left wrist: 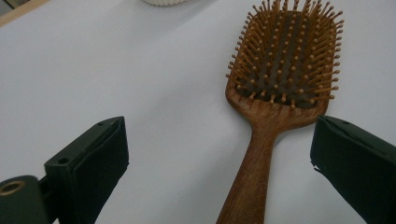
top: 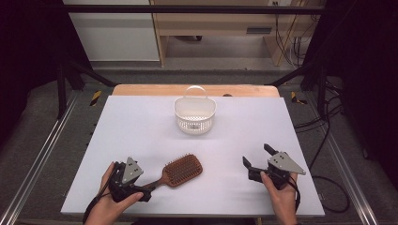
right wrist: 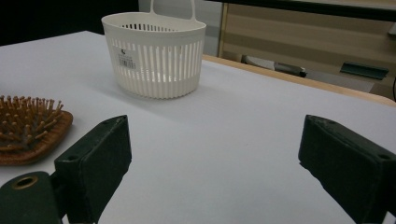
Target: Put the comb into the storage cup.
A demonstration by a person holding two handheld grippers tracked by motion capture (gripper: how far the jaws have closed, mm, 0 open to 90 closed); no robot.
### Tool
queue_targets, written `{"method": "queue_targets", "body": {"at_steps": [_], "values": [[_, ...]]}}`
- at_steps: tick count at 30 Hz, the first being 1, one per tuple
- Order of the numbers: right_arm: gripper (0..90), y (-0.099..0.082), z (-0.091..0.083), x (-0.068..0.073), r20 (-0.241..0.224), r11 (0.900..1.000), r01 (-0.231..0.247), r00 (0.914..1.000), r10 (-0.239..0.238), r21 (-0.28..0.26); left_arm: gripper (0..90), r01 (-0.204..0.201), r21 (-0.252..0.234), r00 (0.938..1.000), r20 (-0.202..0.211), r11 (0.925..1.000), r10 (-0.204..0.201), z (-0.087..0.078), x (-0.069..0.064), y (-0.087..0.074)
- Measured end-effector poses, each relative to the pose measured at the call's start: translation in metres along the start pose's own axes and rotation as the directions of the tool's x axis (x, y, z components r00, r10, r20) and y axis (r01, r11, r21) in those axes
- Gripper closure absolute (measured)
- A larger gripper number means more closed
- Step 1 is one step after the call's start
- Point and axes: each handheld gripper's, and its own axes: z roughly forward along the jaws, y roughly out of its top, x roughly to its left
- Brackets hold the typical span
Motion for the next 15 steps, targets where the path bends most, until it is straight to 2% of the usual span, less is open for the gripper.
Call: {"method": "queue_targets", "body": {"at_steps": [3,7,9,12,15], "values": [[10.0,-0.001,-0.002,-0.003,-0.011,0.9997,-0.022,0.9997,0.022,-0.015,4.4,0.002,0.011,0.9999,0.016,0.9999,-0.002,0.0,0.0,0.002],[9.4,-0.002,-0.002,-0.003,-0.009,0.9996,-0.021,0.9997,0.021,-0.019,4.4,-0.018,0.033,0.9995,0.025,0.9993,0.017,0.003,0.0,0.004],[9.1,-0.003,-0.001,-0.003,0.005,0.9994,-0.015,0.9999,0.016,-0.03,4.4,-0.015,0.04,0.9993,0.034,0.9991,0.014,0.005,0.0,0.004],[10.3,-0.005,-0.002,-0.002,0.06,0.9951,-0.002,0.9981,0.008,-0.099,4.5,-0.013,0.067,0.9992,0.039,0.9977,0.011,0.01,0.001,0.004],[10.2,-0.006,-0.002,-0.002,0.056,0.9953,-0.007,0.9984,0.013,-0.096,4.5,-0.004,0.087,0.9983,0.059,0.9962,-0.002,0.015,0.001,0.006]]}}
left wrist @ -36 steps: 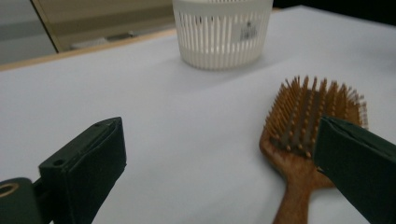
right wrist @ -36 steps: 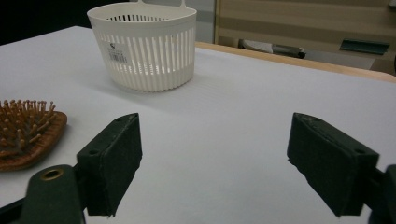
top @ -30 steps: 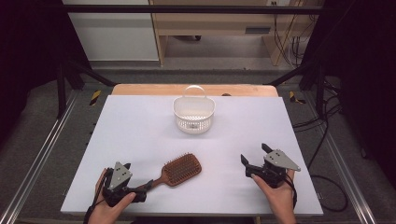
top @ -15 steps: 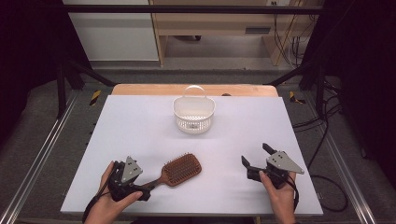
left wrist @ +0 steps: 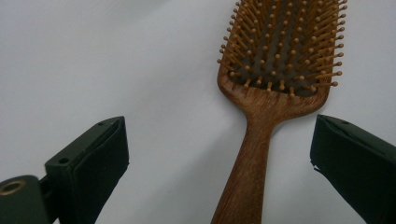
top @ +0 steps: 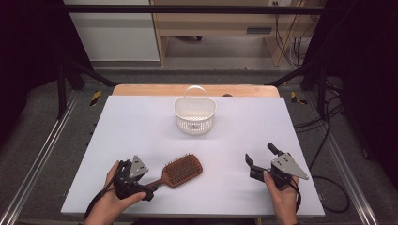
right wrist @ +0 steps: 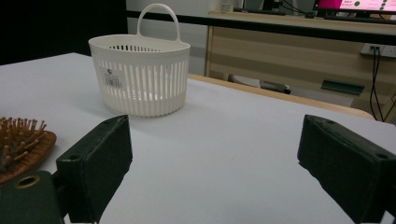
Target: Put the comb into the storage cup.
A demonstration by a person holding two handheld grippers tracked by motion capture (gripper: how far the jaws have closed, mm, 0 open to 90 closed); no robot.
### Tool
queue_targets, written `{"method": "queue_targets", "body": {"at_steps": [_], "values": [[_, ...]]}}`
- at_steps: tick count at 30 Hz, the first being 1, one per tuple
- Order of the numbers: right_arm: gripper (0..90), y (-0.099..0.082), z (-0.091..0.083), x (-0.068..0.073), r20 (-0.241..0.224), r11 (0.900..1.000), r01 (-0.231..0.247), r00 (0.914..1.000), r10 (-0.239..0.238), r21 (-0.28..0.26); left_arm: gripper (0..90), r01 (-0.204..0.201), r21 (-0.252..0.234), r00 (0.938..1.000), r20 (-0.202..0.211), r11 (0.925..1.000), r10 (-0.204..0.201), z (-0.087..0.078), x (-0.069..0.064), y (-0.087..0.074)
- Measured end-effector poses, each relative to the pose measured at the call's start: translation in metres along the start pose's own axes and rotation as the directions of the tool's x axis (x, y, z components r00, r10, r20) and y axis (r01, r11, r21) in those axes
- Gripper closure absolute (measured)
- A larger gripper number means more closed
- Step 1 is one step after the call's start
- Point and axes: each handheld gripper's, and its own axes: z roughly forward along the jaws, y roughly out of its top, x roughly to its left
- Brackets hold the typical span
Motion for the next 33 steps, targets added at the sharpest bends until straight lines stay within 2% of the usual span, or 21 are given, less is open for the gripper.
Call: {"method": "queue_targets", "body": {"at_steps": [2,3,6,9,15,21,24,25,27,29,33], "values": [[10.2,0.0,0.0,0.001,-0.011,1.0,-0.001,0.9999,0.001,0.002,5.4,-0.019,0.023,0.9997,0.013,0.9995,0.018,0.003,-0.001,0.002],[10.2,0.0,0.0,0.001,-0.017,1.0,0.001,0.9999,0.0,0.001,5.6,-0.048,0.047,0.9986,0.024,0.9977,0.047,0.005,-0.003,0.005],[10.2,0.0,0.001,0.001,-0.031,1.0,0.004,0.9995,-0.004,0.005,5.9,-0.052,0.05,0.9984,0.024,0.9974,0.051,0.007,-0.005,0.008],[9.8,0.0,0.001,0.002,-0.082,1.0,-0.007,0.9966,0.007,0.001,7.6,-0.068,0.064,0.997,0.041,0.9956,0.065,0.01,-0.007,0.011],[9.5,0.001,0.001,0.004,-0.101,1.0,0.001,0.9949,-0.002,-0.004,9.1,-0.107,0.136,0.992,0.081,0.9849,0.097,0.018,-0.011,0.017],[7.5,0.0,0.001,0.003,-0.133,1.0,0.005,0.9911,-0.006,-0.006,12.1,-0.142,0.208,0.9855,0.122,0.9678,0.118,0.027,-0.014,0.019],[7.3,0.0,0.001,0.003,-0.136,1.0,0.006,0.9907,-0.007,-0.005,16.0,-0.142,0.231,0.9845,0.133,0.9626,0.114,0.031,-0.012,0.021],[7.3,0.0,0.001,0.004,-0.135,1.0,0.008,0.9908,-0.009,-0.002,20.9,-0.139,0.237,0.9843,0.14,0.9615,0.108,0.033,-0.011,0.021],[7.3,0.0,0.001,0.004,-0.135,1.0,0.009,0.9908,-0.009,-0.002,22.1,-0.145,0.253,0.9823,0.152,0.9566,0.109,0.035,-0.01,0.023],[7.3,0.0,0.001,0.004,-0.136,1.0,0.008,0.9907,-0.009,-0.002,31.3,-0.154,0.26,0.9796,0.166,0.9533,0.113,0.036,-0.009,0.025],[7.3,0.0,0.001,0.004,-0.138,1.0,0.007,0.9905,-0.008,-0.001,40.9,-0.18,0.288,0.9727,0.195,0.9404,0.127,0.038,-0.008,0.028]]}}
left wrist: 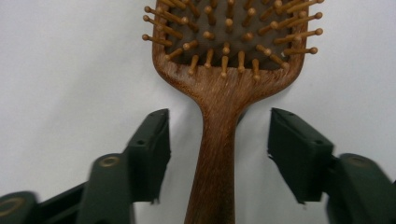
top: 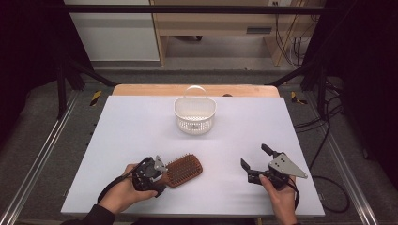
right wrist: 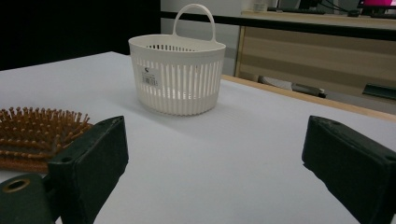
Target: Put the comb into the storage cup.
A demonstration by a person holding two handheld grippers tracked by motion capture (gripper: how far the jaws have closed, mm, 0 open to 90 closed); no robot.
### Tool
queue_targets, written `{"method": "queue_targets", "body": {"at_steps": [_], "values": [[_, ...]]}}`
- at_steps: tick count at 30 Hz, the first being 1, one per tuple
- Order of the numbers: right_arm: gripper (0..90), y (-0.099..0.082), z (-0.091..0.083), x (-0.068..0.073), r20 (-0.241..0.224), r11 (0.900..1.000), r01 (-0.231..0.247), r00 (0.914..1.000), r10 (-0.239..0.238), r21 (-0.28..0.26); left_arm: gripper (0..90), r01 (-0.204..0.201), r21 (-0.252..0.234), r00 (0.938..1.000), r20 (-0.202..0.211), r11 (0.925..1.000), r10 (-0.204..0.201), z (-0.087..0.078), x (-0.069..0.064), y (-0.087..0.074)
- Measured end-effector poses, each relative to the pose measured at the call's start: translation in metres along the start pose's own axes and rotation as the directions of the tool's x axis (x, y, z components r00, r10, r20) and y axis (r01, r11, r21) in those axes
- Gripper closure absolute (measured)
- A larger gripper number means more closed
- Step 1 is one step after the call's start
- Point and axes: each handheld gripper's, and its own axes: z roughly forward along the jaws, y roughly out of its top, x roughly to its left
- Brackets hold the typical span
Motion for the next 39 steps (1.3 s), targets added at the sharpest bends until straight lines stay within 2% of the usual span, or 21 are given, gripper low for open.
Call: {"method": "queue_targets", "body": {"at_steps": [6,7,13,20,26,32,39], "values": [[7.4,0.0,-0.001,0.0,-0.001,1.0,-0.003,1.0,0.003,0.0,53.4,-0.006,0.023,0.9998,0.021,0.9997,0.005,0.005,0.002,0.0],[7.4,0.0,-0.001,-0.001,0.0,1.0,-0.004,1.0,0.004,0.0,58.4,-0.006,0.021,0.9997,0.023,0.9998,0.006,0.005,0.003,0.0],[7.4,0.0,0.0,-0.001,0.001,1.0,-0.005,1.0,0.005,0.002,66.5,-0.01,0.028,0.999,0.043,0.9995,0.009,0.006,0.004,0.0],[7.4,0.0,0.0,-0.001,-0.001,1.0,-0.006,1.0,0.006,0.003,70.8,-0.025,0.044,0.9986,0.047,0.9987,0.022,0.006,0.003,0.0],[7.4,0.0,0.0,0.0,-0.003,1.0,-0.004,1.0,0.004,0.005,70.6,-0.031,0.074,0.9984,0.049,0.9967,0.028,0.008,0.003,0.006],[7.4,-0.001,0.001,0.001,-0.004,0.9999,-0.003,1.0,0.003,0.011,70.1,-0.028,0.111,0.9973,0.071,0.9934,0.02,0.009,0.006,0.011],[7.3,-0.001,0.002,0.001,-0.008,0.9999,-0.002,1.0,0.002,0.016,71.2,-0.029,0.119,0.9959,0.088,0.9925,0.018,0.01,0.009,0.012]]}}
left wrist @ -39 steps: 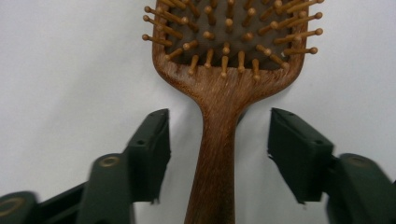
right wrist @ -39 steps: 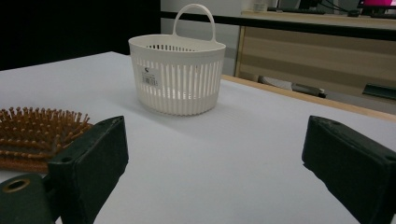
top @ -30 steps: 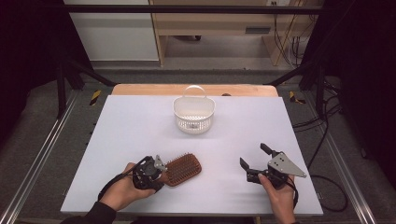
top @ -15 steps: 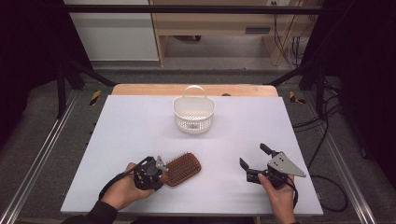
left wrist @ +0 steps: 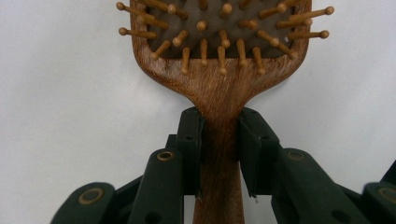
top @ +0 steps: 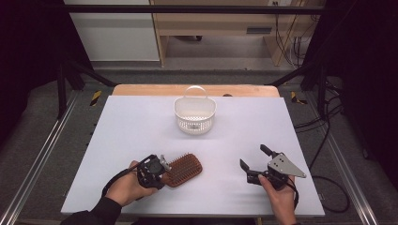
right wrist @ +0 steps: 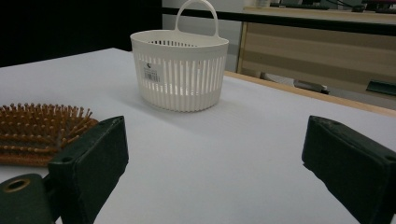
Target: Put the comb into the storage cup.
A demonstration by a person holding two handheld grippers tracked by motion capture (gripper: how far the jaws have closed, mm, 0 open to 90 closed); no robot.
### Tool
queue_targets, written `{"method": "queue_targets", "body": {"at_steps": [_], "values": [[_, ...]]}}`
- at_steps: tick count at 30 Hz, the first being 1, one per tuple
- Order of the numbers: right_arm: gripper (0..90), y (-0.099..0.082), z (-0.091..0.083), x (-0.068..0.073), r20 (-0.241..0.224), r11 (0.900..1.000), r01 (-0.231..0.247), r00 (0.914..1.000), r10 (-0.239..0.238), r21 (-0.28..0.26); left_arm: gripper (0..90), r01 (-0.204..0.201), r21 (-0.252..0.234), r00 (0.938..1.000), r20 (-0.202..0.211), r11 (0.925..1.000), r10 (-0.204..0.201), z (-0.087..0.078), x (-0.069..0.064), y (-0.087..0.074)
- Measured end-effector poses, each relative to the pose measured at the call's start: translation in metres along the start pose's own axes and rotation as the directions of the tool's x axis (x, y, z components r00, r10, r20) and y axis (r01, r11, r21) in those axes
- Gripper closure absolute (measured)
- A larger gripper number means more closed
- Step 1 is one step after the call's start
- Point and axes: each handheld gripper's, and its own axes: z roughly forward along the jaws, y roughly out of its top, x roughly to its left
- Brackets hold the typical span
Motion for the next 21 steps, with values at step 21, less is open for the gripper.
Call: {"method": "queue_targets", "body": {"at_steps": [21], "values": [[6.0,0.0,-0.001,0.0,-0.04,0.9986,-0.052,0.9978,0.052,-0.012,72.5,-0.042,-0.313,0.9848,-0.173,0.9489,-0.013,-0.022,-0.005,-0.009]]}}
